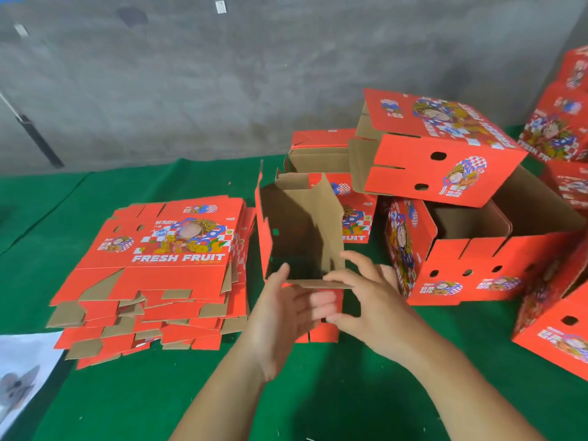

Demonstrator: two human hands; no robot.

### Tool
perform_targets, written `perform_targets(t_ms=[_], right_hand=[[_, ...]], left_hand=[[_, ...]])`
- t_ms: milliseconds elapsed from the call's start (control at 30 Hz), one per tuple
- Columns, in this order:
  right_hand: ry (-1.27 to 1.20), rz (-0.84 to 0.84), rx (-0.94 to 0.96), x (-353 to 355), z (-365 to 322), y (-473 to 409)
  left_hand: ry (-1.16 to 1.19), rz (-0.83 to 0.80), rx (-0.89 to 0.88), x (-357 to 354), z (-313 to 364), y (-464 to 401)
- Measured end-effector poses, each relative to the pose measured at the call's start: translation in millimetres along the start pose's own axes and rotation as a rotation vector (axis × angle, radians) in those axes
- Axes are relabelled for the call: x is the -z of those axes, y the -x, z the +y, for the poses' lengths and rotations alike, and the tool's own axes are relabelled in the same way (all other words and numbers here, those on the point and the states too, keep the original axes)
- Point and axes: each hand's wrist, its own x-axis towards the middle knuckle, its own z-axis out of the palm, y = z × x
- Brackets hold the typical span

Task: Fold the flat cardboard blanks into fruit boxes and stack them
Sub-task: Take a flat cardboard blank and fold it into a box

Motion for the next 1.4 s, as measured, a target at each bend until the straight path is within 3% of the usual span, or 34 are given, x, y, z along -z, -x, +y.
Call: perform_targets(t_ms=[100, 200, 300, 433, 500, 633, 833, 1000, 1133, 1200, 1300, 1400], right_hand=[[-0.01, 0.108, -0.191, -3, 7, -4], [-0.175, 0.0, -0.278, -2, 5, -9], [0.024, -0.062, -0.205, -7, -1, -12], [0.291, 0.01, -0.116, -7, -6, -16], [0.288, 0.068, -0.124, -3, -1, -19], [-0.064, 0.049, -0.222, 8, 22, -26], [-0.53, -0.003, -0.121, 47, 80, -1], [-0.696, 0.147, -0.289, 61, 112, -1], [-0.833, 0.136, -0.394, 52, 104, -8], [-0.959, 0.119, -0.429, 49, 97, -12], [-0.96, 0.093, -0.476, 48, 84, -21], [-1.092, 0.015, -0.512, 52, 81, -24]], left_hand=[[-0.02, 0.171, -0.21, 37, -2, 4], [-0.137, 0.292, -0.358, 72, -2, -1], [-0.197, 0.272, -0.328, 91, -9, -14], [-0.125, 0.31, -0.274, 90, -12, -28], [-0.128, 0.301, -0.265, 88, -10, -35], [-0.188, 0.265, -0.275, 84, -8, -42], [-0.126, 0.305, -0.345, 91, 4, -51], [-0.192, 0.229, -0.39, 93, 16, -62], [-0.273, 0.15, -0.419, 98, 17, -60], [-0.293, 0.192, -0.34, 98, 30, -63], [-0.375, 0.239, -0.164, 96, 49, -59], [-0.4, 0.245, -0.156, 92, 58, -50]])
